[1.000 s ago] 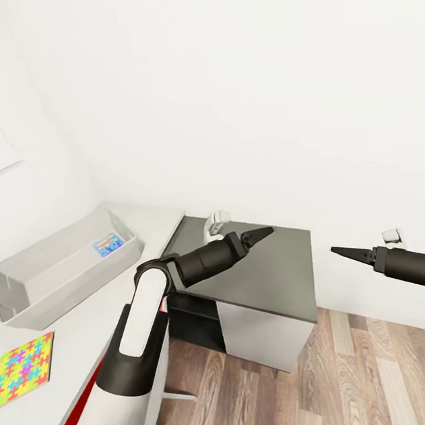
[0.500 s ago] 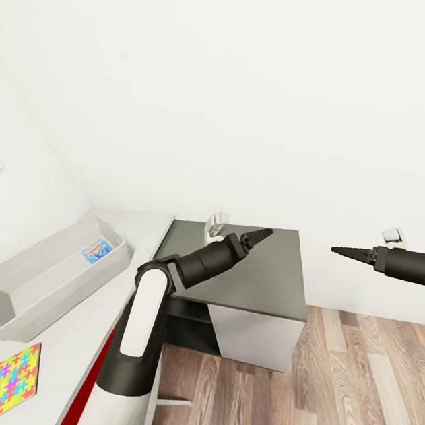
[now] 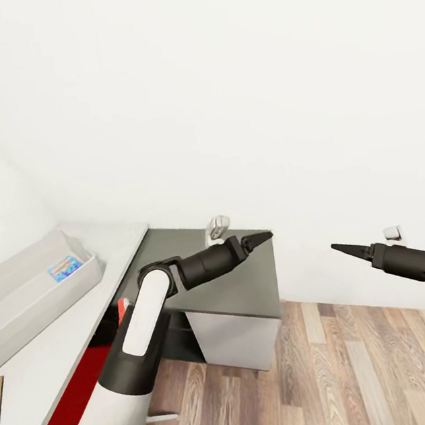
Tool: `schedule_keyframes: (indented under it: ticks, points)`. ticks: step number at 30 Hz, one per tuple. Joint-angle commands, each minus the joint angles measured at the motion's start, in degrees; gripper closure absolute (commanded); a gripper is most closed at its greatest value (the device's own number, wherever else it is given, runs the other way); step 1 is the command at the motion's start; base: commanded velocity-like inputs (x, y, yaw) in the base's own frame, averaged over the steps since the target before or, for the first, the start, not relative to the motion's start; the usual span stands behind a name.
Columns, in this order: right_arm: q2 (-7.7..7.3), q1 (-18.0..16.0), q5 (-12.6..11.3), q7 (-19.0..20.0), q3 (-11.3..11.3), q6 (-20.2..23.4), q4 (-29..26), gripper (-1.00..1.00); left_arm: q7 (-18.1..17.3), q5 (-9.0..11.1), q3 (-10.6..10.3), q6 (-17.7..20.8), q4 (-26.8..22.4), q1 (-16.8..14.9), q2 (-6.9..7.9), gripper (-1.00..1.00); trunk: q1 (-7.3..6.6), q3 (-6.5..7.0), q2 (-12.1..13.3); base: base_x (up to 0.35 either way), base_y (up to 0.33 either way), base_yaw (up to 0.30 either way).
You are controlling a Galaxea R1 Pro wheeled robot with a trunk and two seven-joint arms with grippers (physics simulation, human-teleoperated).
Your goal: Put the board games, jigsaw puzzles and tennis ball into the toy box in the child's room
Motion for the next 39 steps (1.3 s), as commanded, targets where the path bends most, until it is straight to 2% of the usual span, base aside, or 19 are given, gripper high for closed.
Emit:
schedule_keyframes:
  ticks: [1,13,21,26,27,29,39]
  points:
    - [0.01,-0.1,0.4,0.1,-0.1,0.3,0.0,-1.0,0.5,0.6,0.0,0.2,0.0,0.0,-0.01,-1.0,0.02,-0.04,-0.1,0.0,0.0,-0.276]
    - [-0.06,-0.9,0.3,-1.3,-0.1,0.3,1.1,-1.0,0.6,0.5,0.0,0.2,0.4,0.0,-0.01,-1.0,0.02,0.3,-0.1,0.0,0.0,-0.278]
    - [-0.19,-4.4,0.3,-4.9,-0.2,0.3,7.7,-1.0,0.6,0.5,0.1,0.2,0.8,0.0,-0.01,-1.0,0.02,0.53,-0.1,0.0,0.0,-0.28]
    - [-0.71,-8.6,0.3,-7.6,-0.3,0.3,15.4,-1.0,0.6,0.5,0.1,0.2,1.7,-0.1,-0.01,-1.0,0.02,0.67,-0.1,0.0,0.0,-0.28]
    - [-0.71,-8.6,0.3,-7.6,-0.3,0.3,15.4,-1.0,0.6,0.5,0.1,0.2,1.7,-0.1,-0.01,-1.0,0.02,0.7,-0.1,0.0,0.0,-0.28]
    - [-1.29,-10.2,0.3,-8.3,-0.3,0.3,18.7,-1.0,0.6,0.5,0.1,-0.1,2.0,-0.1,-0.03,-1.0,0.02,0.76,-0.1,0.0,0.0,-0.28]
    - [-2.32,-11.7,0.4,-9.3,-0.3,0.3,22.8,-1.0,0.6,0.5,0.2,-1.1,2.3,-0.1,0.11,-1.0,0.02,1.05,-0.1,0.0,0.0,-0.28]
